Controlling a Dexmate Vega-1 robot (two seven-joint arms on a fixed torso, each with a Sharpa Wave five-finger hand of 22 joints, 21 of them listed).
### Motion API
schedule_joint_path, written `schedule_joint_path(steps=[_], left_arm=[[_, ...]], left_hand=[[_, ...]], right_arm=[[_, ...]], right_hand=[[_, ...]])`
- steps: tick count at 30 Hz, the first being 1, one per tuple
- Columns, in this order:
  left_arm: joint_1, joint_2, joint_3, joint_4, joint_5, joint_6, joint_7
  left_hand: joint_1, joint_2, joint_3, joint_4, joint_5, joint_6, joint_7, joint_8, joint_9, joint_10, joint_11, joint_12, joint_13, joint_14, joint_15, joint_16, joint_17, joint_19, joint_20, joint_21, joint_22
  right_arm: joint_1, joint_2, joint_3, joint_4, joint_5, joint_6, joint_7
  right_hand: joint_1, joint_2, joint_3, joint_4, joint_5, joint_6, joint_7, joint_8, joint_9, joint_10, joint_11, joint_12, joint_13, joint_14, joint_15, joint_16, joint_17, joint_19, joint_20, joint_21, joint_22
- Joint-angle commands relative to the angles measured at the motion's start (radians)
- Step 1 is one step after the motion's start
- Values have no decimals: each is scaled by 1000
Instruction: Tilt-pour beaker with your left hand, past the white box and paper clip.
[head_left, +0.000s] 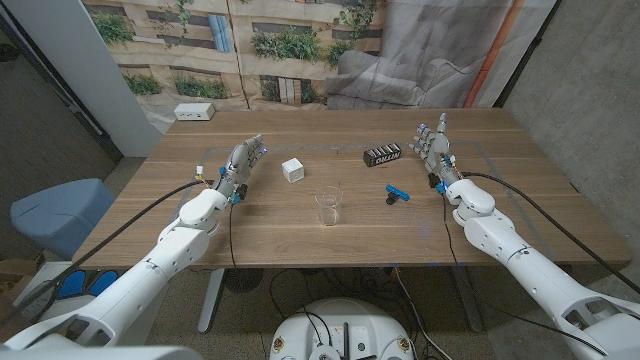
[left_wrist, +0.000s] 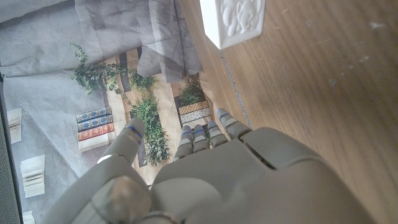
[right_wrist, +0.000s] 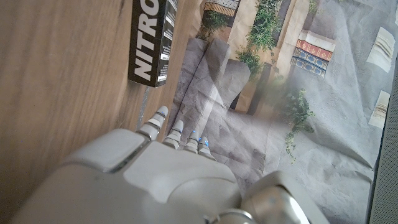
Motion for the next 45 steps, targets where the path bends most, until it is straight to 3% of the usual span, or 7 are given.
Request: schedule_joint_path(steps=[1,11,18,31,37,45], left_arm=[[63,56,-15,-99,8,20,10],[110,122,-30,-182,11,44,-10],[128,150,-42,-205,22,17,-32],[129,189,-37,-169,38,-45,-131],[140,215,-40,-182,44,-51,-151],[184,264,-51,-228,49,-48,-168]], left_hand=[[23,-5,2,-25,5,4,-8,10,4,5,-14,3,2,6,-15,4,5,11,-42,2,3],[53,-14,8,-57,12,-4,-16,9,4,6,-20,0,2,10,-21,4,5,15,-44,1,2],[81,-25,13,-67,18,-7,-29,11,5,12,-41,0,2,18,-29,5,6,23,-53,1,1],[117,-47,17,-71,21,-32,-26,6,6,22,-51,1,3,31,-37,5,6,35,-60,1,1],[131,-59,18,-71,23,-46,-24,4,6,13,-54,-3,4,26,-35,3,7,31,-57,-3,1],[160,-84,22,-71,26,-52,-40,8,6,7,-67,-5,5,18,-44,0,7,22,-69,-7,1]], right_arm=[[0,0,0,0,0,0,0],[0,0,0,-1,0,0,0],[-1,0,0,-1,0,0,0],[0,0,0,-1,0,0,0],[0,0,0,0,0,0,0],[0,0,0,0,0,0,0]], right_hand=[[7,86,-6,1,6,-5,-1,5,1,-9,3,6,4,-5,-20,3,5,1,6,7,4],[7,86,-6,1,6,-5,-1,5,1,-9,3,6,4,-5,-20,3,5,1,6,7,4],[7,86,-6,1,6,-5,-1,5,1,-9,3,6,4,-5,-20,3,5,1,6,7,4],[7,86,-6,1,6,-5,-1,5,1,-9,3,6,4,-5,-20,3,5,1,6,7,4],[7,86,-6,1,6,-5,-1,5,1,-9,3,6,4,-5,-20,3,5,1,6,7,4],[7,86,-6,1,6,-5,-1,5,1,-9,3,6,4,-5,-20,3,5,1,6,7,4]])
